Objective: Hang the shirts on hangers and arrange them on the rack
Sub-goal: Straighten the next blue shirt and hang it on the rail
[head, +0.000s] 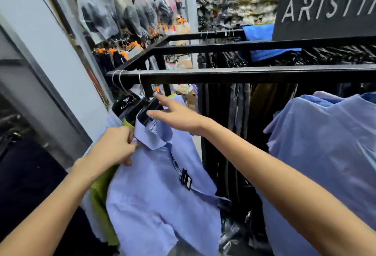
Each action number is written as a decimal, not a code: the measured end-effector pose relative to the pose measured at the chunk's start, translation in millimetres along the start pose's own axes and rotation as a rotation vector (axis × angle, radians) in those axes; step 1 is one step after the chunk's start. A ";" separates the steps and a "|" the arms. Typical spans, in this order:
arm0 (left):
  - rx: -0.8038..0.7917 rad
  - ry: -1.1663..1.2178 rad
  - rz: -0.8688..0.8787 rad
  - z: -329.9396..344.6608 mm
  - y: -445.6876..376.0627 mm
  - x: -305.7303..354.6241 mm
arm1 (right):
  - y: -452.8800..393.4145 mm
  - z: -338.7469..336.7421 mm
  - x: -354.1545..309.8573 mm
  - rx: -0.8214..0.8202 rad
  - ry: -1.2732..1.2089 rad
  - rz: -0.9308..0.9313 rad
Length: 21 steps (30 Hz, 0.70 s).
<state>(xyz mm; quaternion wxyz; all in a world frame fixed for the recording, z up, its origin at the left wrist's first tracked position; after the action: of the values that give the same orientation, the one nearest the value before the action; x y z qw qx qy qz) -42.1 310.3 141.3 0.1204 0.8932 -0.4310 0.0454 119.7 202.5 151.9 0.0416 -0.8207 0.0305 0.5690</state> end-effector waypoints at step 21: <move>0.184 0.148 0.332 51.1 -22.1 98.6 | 101.7 -9.6 44.4 0.484 0.299 -0.129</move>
<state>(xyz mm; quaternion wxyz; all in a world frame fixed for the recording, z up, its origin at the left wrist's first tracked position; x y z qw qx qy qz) 35.6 235.8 106.2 0.0604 0.8112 -0.5564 0.1694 134.4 100.2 110.2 0.2673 -0.8619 0.1187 0.4142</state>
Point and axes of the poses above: each hand's wrist, its own y-axis away from the middle knuckle, its own z-axis out of the palm, x = y × z, the point moved 2 cm from there along -y, towards the middle knuckle, and after that the axes turned 11 degrees about -x, right-handed, at the moved point
